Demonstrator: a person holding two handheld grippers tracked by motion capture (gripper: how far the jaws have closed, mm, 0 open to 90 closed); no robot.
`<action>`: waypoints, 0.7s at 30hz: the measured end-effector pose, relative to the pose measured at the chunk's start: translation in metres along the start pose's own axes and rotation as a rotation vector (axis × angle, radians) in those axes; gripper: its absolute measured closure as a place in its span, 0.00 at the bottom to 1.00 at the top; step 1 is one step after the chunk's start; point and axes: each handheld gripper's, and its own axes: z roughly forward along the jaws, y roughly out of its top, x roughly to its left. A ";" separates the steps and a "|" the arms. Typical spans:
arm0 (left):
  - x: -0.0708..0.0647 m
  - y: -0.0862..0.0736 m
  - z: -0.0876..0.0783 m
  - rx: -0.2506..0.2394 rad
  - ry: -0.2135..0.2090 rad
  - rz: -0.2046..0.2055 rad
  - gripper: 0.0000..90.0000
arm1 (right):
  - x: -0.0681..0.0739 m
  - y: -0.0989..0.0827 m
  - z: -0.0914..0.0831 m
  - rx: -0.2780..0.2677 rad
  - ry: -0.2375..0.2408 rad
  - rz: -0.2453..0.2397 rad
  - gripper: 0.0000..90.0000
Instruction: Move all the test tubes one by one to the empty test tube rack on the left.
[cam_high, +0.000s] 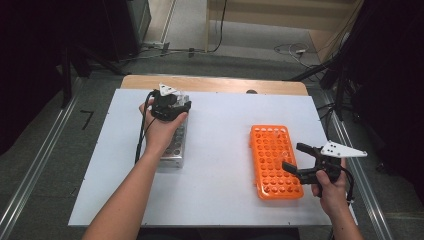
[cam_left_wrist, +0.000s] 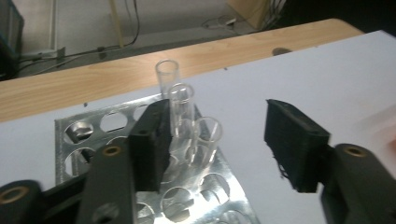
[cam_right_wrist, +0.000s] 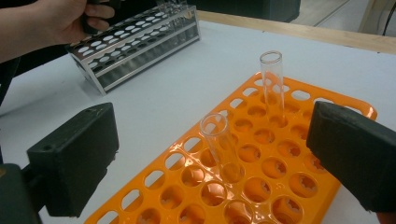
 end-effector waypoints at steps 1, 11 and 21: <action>-0.001 0.000 -0.003 -0.010 -0.015 -0.003 0.37 | 0.000 0.000 0.001 0.001 0.000 -0.001 0.01; -0.014 -0.009 -0.037 -0.077 -0.111 -0.016 0.15 | 0.001 -0.002 0.007 0.018 0.001 -0.004 0.03; -0.033 -0.028 -0.076 -0.120 -0.182 -0.009 0.07 | 0.002 -0.006 0.013 0.035 0.004 -0.011 0.09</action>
